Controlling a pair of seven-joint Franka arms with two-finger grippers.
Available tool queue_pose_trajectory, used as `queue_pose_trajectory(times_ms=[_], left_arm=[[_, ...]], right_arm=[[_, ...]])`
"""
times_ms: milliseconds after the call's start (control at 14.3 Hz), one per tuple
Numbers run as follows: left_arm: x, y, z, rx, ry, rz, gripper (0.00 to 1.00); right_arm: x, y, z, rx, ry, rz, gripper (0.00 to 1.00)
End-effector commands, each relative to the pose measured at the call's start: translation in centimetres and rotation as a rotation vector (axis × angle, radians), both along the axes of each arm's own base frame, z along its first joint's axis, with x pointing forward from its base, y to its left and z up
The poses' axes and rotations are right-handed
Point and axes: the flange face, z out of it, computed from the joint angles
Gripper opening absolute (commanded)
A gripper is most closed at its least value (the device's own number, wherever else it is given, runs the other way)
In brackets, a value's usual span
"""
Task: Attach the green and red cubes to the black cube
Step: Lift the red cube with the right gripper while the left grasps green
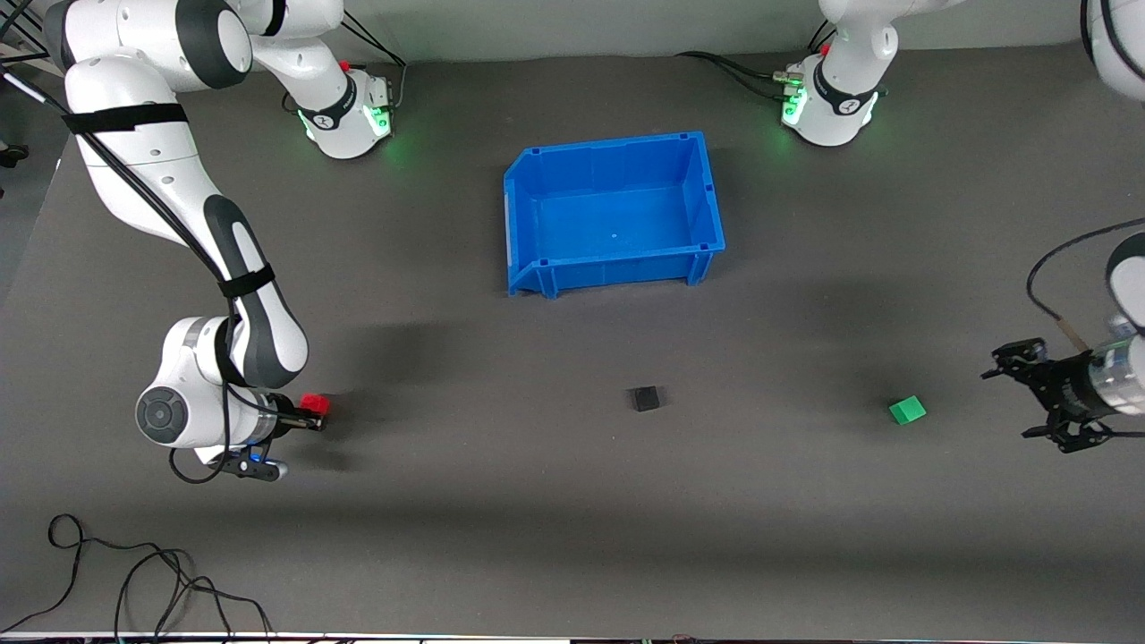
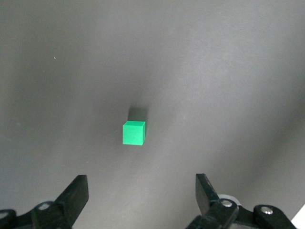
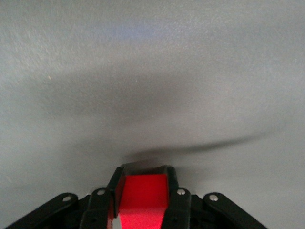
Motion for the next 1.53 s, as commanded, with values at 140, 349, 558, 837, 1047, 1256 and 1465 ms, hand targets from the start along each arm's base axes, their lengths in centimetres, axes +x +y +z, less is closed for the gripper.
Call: queue_pose_trajectory(times_ms=[140,349,558,837,1047,1256,1465], left_arm=[[0.1,-2.9,-6.6,0.076,0.063,-0.012,1.00],[-1.8,-4.1,-11.0,0.101,0.048,-0.044,0.99],[-3.2,-4.2,-13.9,0.125,0.028,-0.071,0.99],[-4.6,-4.5,-16.6,0.139,0.003,-0.096,0.99],[-4.9,-5.3,-17.7,0.145,-0.005,-0.110,0.94],[-4.9,-5.4,-18.2,0.155,-0.010,-0.121,0.59],[-5.0,-5.5,-18.7,0.170,-0.002,-0.144,0.00]], right_arm=[[1.6,1.6,4.8,-0.020,0.006,-0.272,0.17],[2.2,4.5,7.3,-0.060,0.054,-0.443,0.16],[1.8,8.8,7.5,-0.100,0.064,-0.588,0.16],[0.5,15.7,7.2,-0.143,0.065,-0.700,0.16],[0.3,16.4,7.1,-0.137,0.072,-0.694,0.16],[0.3,18.0,6.1,-0.014,0.165,-0.788,0.15],[0.3,19.7,6.3,-0.002,0.183,-0.854,0.14]])
